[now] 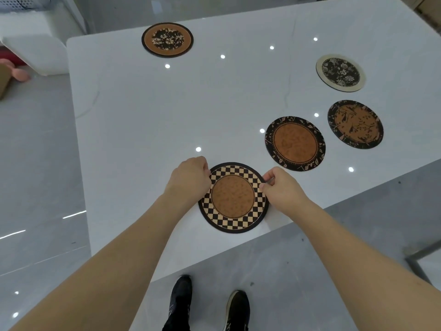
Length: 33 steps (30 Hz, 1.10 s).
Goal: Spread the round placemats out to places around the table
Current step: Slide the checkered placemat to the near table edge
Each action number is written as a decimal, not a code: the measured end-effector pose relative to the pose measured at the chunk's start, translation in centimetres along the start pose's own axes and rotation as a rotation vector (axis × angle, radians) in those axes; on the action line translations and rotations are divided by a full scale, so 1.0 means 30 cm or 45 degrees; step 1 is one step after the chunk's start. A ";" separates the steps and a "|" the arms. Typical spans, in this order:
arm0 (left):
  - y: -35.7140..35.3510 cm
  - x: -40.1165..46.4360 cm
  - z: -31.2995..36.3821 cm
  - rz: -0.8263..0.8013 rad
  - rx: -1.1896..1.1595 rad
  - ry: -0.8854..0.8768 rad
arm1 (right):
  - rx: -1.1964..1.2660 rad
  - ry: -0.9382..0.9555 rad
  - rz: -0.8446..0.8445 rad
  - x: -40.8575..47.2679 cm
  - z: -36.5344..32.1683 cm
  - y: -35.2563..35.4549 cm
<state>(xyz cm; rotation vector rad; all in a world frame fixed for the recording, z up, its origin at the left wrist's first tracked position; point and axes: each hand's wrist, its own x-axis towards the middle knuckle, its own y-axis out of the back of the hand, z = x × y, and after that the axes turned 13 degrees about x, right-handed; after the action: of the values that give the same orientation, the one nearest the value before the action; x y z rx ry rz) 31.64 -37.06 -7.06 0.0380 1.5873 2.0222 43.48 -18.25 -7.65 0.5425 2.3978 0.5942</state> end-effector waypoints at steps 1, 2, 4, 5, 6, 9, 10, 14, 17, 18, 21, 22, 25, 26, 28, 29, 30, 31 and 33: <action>0.004 -0.004 0.000 -0.026 -0.008 0.007 | -0.010 -0.003 -0.009 -0.001 0.000 0.000; 0.009 -0.008 0.001 -0.046 -0.015 0.010 | -0.018 -0.005 -0.016 -0.002 -0.002 0.002; 0.019 -0.020 0.003 -0.082 -0.024 0.013 | -0.033 -0.010 -0.029 -0.006 -0.005 0.006; 0.023 -0.026 0.004 -0.098 -0.029 0.012 | -0.040 -0.011 -0.036 -0.010 -0.005 0.007; 0.025 -0.031 0.005 -0.111 -0.033 0.011 | -0.045 -0.010 -0.042 -0.013 -0.003 0.007; 0.028 -0.044 0.009 -0.137 -0.020 0.005 | -0.050 -0.004 -0.051 -0.024 0.004 0.009; 0.028 -0.047 0.010 -0.139 -0.010 0.001 | -0.049 0.001 -0.051 -0.026 0.006 0.009; 0.030 -0.051 0.010 -0.142 0.015 -0.026 | -0.065 0.006 -0.051 -0.029 0.008 0.007; 0.031 -0.052 0.005 -0.150 0.026 -0.038 | -0.080 0.012 -0.060 -0.028 0.011 0.006; 0.031 -0.052 0.004 -0.153 0.026 -0.044 | -0.079 0.016 -0.064 -0.027 0.012 0.008; 0.034 -0.051 0.001 -0.162 0.044 -0.080 | -0.075 0.024 -0.081 -0.028 0.014 0.009; 0.034 -0.050 0.000 -0.165 0.047 -0.089 | -0.081 0.026 -0.085 -0.028 0.014 0.008; 0.034 -0.048 -0.003 -0.167 0.061 -0.095 | -0.098 0.023 -0.093 -0.031 0.012 0.004; 0.032 -0.048 -0.006 -0.166 0.062 -0.087 | -0.096 0.022 -0.093 -0.032 0.012 0.003; 0.028 -0.048 -0.014 -0.159 0.049 -0.064 | -0.095 0.021 -0.092 -0.035 0.011 0.002; 0.027 -0.049 -0.019 -0.154 0.042 -0.056 | -0.098 0.021 -0.093 -0.036 0.010 0.001; 0.025 -0.050 -0.023 -0.148 0.038 -0.052 | -0.102 0.020 -0.094 -0.036 0.009 0.001; 0.025 -0.051 -0.026 -0.143 0.038 -0.050 | -0.104 0.019 -0.094 -0.037 0.009 0.000; 0.022 -0.051 -0.031 -0.135 0.039 -0.047 | -0.105 0.020 -0.091 -0.039 0.007 -0.001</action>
<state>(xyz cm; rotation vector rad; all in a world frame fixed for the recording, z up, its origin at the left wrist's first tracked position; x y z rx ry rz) 32.31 -38.65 -6.27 0.0026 1.5643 1.9063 44.46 -18.82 -7.28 0.4162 2.3851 0.6651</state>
